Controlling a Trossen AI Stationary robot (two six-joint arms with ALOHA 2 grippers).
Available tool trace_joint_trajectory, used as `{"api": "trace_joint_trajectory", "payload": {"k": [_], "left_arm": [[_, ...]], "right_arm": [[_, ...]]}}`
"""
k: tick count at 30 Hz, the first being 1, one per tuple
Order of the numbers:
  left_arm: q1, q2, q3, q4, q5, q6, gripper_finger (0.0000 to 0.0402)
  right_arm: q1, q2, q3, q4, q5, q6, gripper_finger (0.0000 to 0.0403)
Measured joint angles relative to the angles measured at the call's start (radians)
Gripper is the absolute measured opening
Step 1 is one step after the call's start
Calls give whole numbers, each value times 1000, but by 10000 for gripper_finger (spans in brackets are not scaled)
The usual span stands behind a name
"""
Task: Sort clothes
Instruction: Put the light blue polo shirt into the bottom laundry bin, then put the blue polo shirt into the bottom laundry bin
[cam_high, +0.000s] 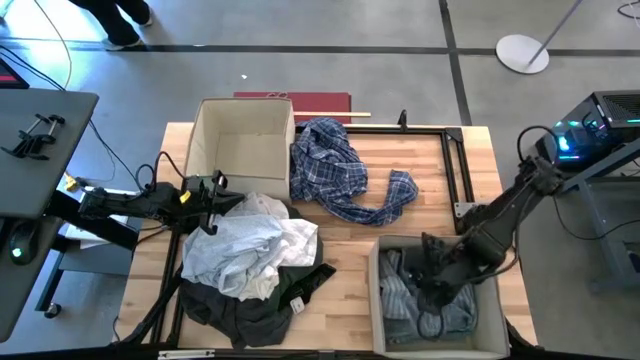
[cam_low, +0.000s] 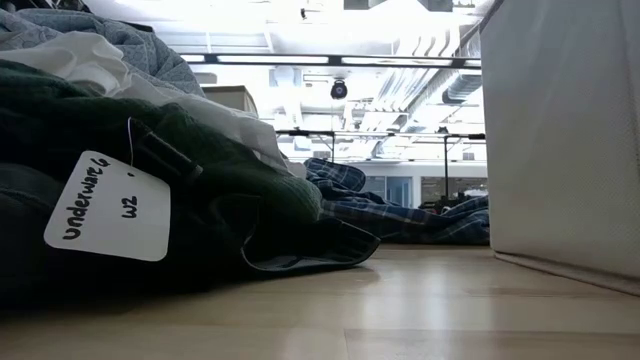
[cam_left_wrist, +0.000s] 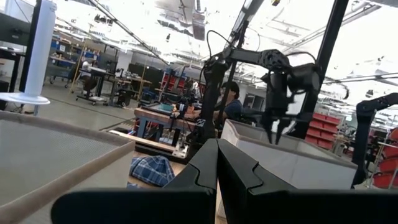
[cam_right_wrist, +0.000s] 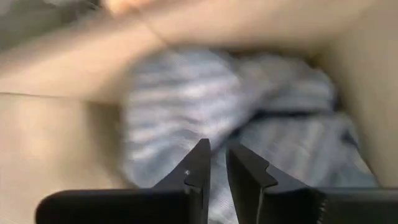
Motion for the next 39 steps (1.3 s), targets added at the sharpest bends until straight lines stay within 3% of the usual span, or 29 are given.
{"api": "trace_joint_trajectory", "payload": {"k": [3, 6, 12, 15, 19, 23, 26, 32, 35, 37, 39], "left_arm": [[0, 0, 0, -2, 0, 0, 1], [0, 0, 0, -2, 0, 0, 1], [0, 0, 0, -2, 0, 0, 1], [0, 0, 0, -2, -5, 0, 1], [0, 0, 0, 0, -14, -1, 1], [0, 0, 0, 2, -15, -1, 1], [0, 0, 0, 4, -15, -1, 1], [0, 0, 0, 6, -18, -1, 1], [0, 0, 0, 6, -18, 0, 1], [0, 0, 0, 6, -18, 0, 1], [0, 0, 0, 6, -18, 0, 1]], "right_arm": [[5, 28, -56, -47, 1, 87, 41], [10, 56, -155, 15, -9, 111, 59], [-12, 116, -389, 357, -222, 102, 106], [-33, 130, -456, 436, -357, 85, 127], [-60, 108, -451, 402, -457, 83, 148], [-70, 61, -337, 316, -468, 59, 154], [-64, 30, -202, 197, -373, 37, 154], [-26, 2, 101, 14, -74, -26, 154], [-23, 1, 210, 6, 163, -160, 154], [-29, 1, 245, 39, 369, -283, 154], [-53, 1, 255, 79, 503, -390, 154]]}}
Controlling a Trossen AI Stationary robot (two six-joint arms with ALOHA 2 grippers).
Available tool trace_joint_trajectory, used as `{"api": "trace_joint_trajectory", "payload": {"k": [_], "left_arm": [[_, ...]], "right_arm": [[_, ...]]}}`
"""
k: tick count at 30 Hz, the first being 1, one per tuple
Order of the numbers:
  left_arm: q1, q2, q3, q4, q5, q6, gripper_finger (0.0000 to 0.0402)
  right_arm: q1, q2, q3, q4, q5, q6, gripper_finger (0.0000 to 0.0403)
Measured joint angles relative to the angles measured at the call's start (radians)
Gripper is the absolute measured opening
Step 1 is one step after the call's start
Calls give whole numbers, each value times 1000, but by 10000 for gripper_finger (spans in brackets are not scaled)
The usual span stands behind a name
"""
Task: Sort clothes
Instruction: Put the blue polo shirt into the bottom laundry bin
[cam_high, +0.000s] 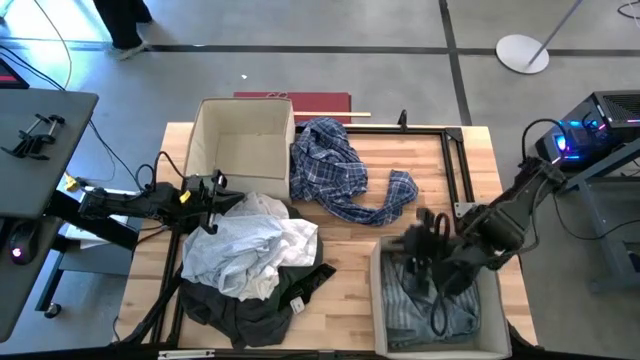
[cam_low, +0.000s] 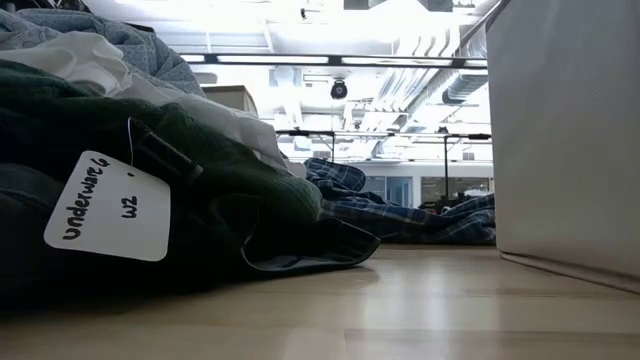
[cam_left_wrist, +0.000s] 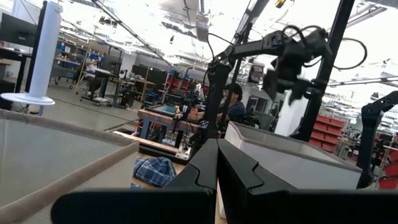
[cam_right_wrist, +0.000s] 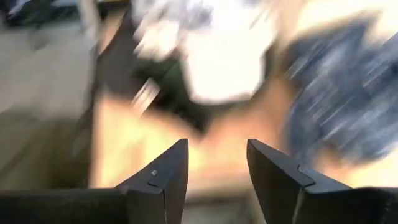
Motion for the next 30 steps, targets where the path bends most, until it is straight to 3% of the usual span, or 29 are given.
{"api": "trace_joint_trajectory", "payload": {"k": [2, 5, 9, 13, 20, 30], "left_arm": [[0, 0, 0, 0, 0, 0, 1], [0, 0, 0, 0, 0, 0, 1], [0, 0, 0, -3, 0, 0, 1], [0, 0, 0, -7, 0, 0, 1], [0, 0, 0, -8, 0, -18, 1], [0, 0, 0, -9, 0, -25, 1]], "right_arm": [[-56, 1, 1, 35, 21, -124, 154], [-184, 6, -22, 125, -30, -287, 154], [-379, 37, -62, 293, -205, -500, 164], [-558, 102, -90, 418, -346, -629, 201], [-762, 306, -93, 507, -377, -687, 283], [-879, 620, -94, 574, -382, -645, 293]]}}
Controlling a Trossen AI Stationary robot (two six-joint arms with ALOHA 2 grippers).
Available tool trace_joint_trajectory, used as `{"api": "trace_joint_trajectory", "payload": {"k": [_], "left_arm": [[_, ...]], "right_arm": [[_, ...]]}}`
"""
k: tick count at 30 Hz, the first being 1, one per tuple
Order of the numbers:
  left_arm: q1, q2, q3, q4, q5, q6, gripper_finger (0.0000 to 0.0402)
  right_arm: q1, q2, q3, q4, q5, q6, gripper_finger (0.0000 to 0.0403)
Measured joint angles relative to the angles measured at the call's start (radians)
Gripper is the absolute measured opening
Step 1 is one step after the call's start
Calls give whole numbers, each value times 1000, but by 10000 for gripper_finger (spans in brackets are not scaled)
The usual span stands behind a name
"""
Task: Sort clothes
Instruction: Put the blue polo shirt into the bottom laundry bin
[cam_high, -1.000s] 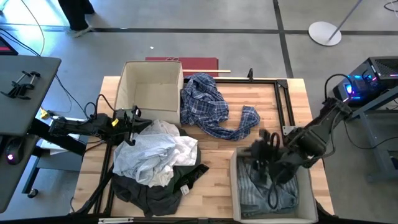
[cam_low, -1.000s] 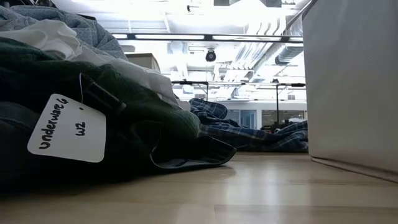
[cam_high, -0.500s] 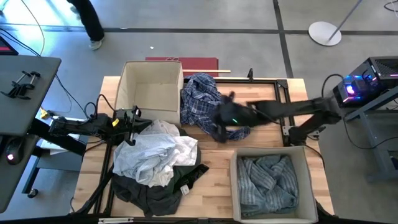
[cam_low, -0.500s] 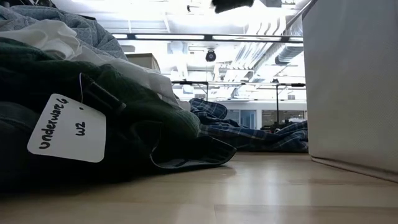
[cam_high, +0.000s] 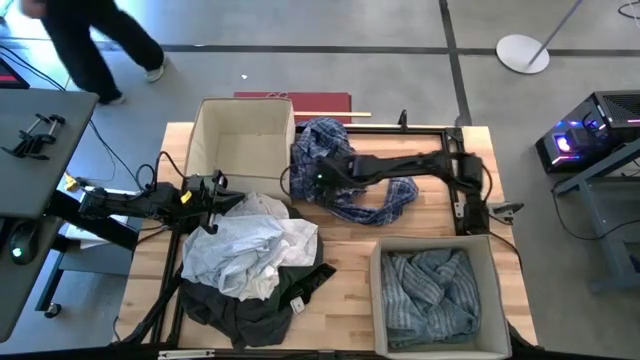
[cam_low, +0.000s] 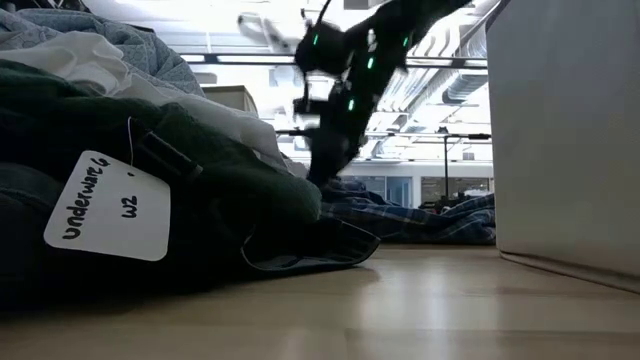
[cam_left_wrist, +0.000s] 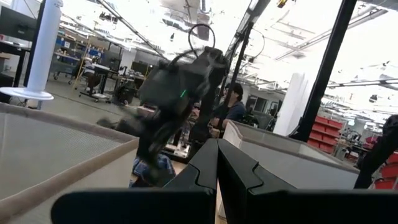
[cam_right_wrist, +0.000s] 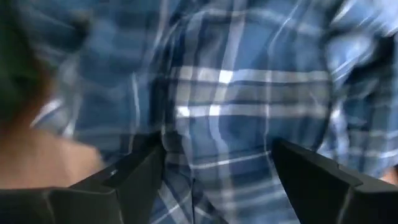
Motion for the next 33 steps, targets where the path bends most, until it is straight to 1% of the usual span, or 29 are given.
{"api": "trace_joint_trajectory", "payload": {"k": [4, 7, 10, 12, 15, 16, 17, 18, 20, 22, 27, 31, 33], "left_arm": [[0, 0, 0, -3, 0, 0, 1], [0, 0, 0, -9, 0, 0, 1], [0, 0, 0, -17, 0, 0, 1], [0, 0, 0, -22, 0, 0, 1], [0, 0, 0, -21, 0, 0, 1], [0, 0, 0, -21, 0, 0, 1], [0, 0, 0, -20, 0, 0, 1], [0, 0, 0, -20, 0, 0, 1], [0, 0, 0, -21, 0, 2, 1], [0, 0, 0, -22, 0, 6, 1], [0, 0, 0, -22, 0, 7, 1], [0, 0, 0, -22, 0, 7, 1], [0, 0, 0, -22, 0, 7, 1]], "right_arm": [[-21, 93, 2, 19, -5, 67, 289], [-30, 143, 7, 20, -35, 82, 264], [-33, 166, 9, 23, -86, 100, 206], [-33, 165, 9, 23, -97, 99, 149], [-25, 119, 3, 10, -93, 79, 57], [-20, 98, 1, 3, -88, 67, 32], [-12, 73, -4, -19, -73, 58, 19], [-2, 36, -8, -46, -43, 51, 16], [26, -42, -8, -46, 32, 49, 26], [62, -142, -4, -67, 126, 46, 30], [194, -379, -4, -85, 371, -16, 9], [351, -579, -2, 17, 582, -142, 9], [439, -660, -2, 91, 662, -230, 10]]}}
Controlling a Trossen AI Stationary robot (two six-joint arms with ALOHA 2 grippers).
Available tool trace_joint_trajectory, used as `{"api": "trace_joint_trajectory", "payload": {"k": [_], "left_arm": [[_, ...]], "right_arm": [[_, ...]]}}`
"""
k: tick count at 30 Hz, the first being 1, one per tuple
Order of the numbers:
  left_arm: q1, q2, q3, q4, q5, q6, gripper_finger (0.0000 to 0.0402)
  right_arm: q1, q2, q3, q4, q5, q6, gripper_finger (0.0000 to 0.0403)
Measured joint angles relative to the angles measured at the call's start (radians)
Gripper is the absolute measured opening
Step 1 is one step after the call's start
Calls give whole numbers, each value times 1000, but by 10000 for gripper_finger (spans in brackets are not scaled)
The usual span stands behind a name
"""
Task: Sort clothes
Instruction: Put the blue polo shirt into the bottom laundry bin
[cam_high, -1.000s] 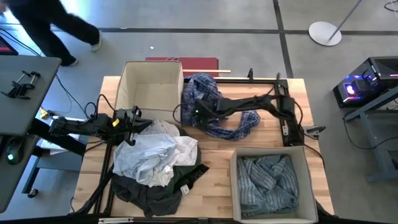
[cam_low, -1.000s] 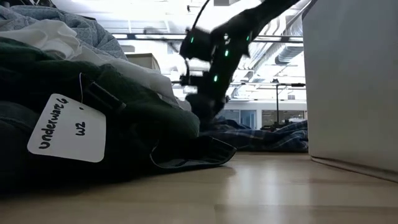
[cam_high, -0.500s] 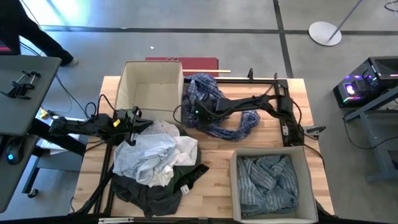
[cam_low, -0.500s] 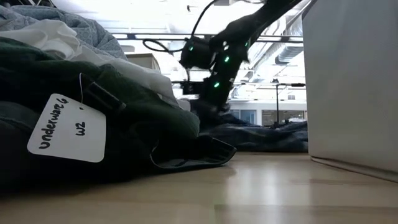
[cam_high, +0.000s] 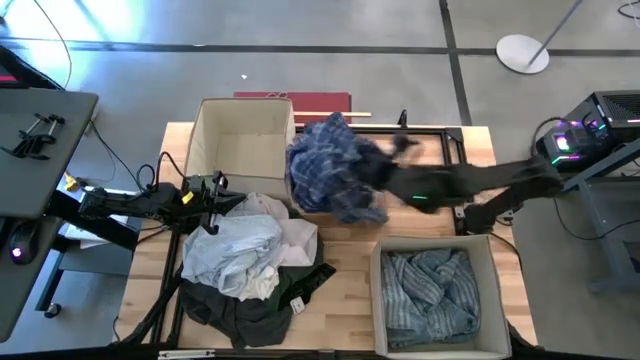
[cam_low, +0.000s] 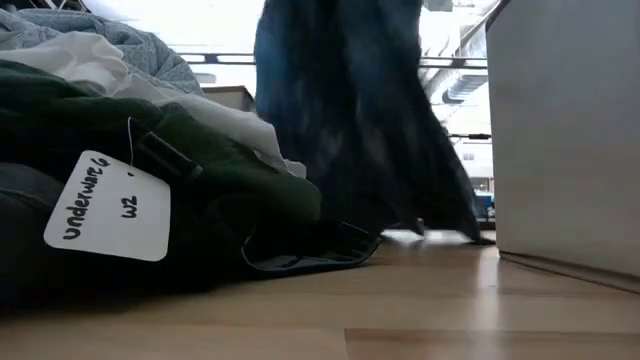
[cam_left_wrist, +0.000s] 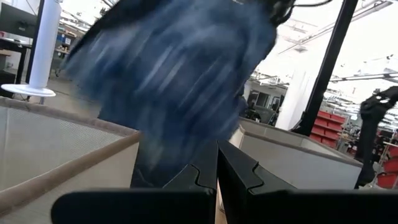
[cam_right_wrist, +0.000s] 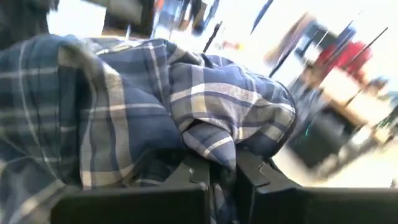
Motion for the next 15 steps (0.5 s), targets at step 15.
{"api": "trace_joint_trajectory", "payload": {"k": [15], "left_arm": [[0, 0, 0, 1, 0, 0, 1]], "right_arm": [[589, -380, 1, 872, -167, -794, 7]]}}
